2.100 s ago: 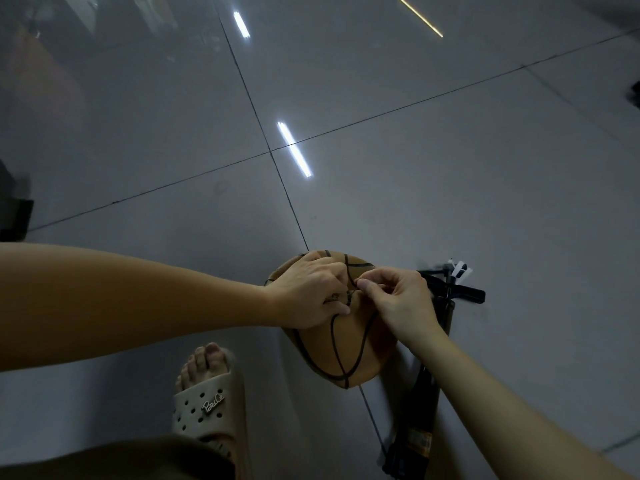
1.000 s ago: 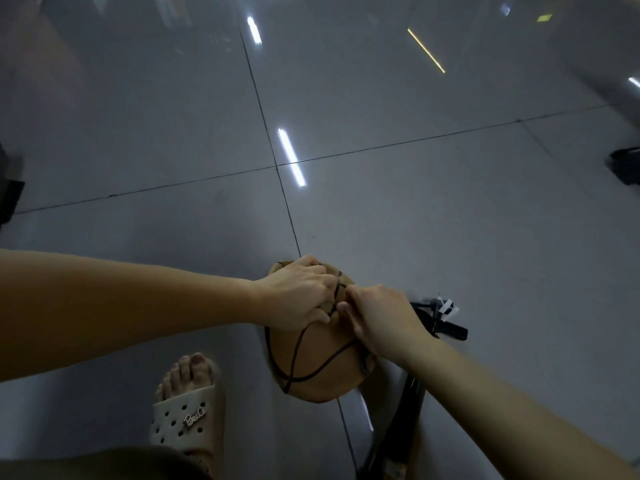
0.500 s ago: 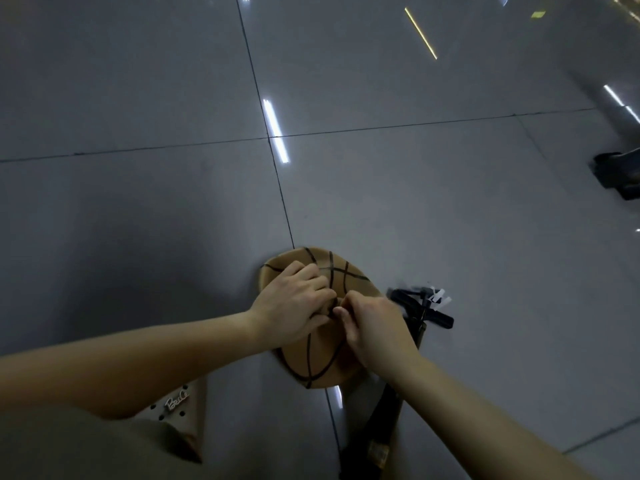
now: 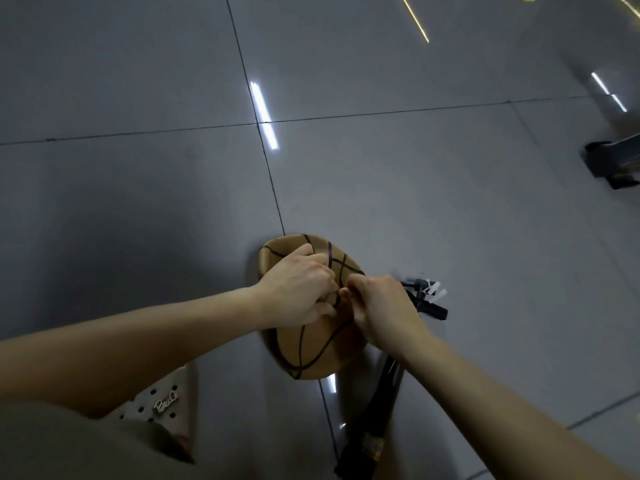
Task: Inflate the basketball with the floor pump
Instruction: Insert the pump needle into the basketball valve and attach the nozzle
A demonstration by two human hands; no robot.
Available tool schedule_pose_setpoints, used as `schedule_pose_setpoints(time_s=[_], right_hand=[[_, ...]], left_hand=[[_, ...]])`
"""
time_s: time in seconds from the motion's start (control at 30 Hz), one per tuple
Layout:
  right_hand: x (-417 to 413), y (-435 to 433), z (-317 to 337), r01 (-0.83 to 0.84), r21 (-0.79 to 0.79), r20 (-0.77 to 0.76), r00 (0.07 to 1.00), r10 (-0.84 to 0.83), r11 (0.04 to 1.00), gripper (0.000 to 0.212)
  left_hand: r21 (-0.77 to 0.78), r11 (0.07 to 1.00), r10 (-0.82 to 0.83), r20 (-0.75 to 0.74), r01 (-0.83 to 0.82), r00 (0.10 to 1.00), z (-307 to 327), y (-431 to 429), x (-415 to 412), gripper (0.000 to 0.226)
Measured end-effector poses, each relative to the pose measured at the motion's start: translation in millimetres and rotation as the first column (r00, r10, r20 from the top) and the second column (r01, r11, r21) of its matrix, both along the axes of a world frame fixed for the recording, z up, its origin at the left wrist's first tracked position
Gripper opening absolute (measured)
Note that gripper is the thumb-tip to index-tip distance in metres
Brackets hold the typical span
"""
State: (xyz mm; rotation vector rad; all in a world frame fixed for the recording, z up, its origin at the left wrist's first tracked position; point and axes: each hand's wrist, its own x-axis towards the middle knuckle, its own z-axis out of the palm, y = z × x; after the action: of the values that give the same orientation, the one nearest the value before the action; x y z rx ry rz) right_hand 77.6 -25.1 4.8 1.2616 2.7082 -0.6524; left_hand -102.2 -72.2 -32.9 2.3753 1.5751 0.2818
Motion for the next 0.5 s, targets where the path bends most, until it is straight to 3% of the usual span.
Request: schedule_pose_setpoints(time_s=[0.5], right_hand=[[-1, -7, -14, -0.007, -0.011, -0.137, 0.990, 0.005, 1.000, 0.022]], left_hand=[[-0.149, 0.987, 0.075, 0.104, -0.059, 0.992, -4, 3, -4, 0.028]])
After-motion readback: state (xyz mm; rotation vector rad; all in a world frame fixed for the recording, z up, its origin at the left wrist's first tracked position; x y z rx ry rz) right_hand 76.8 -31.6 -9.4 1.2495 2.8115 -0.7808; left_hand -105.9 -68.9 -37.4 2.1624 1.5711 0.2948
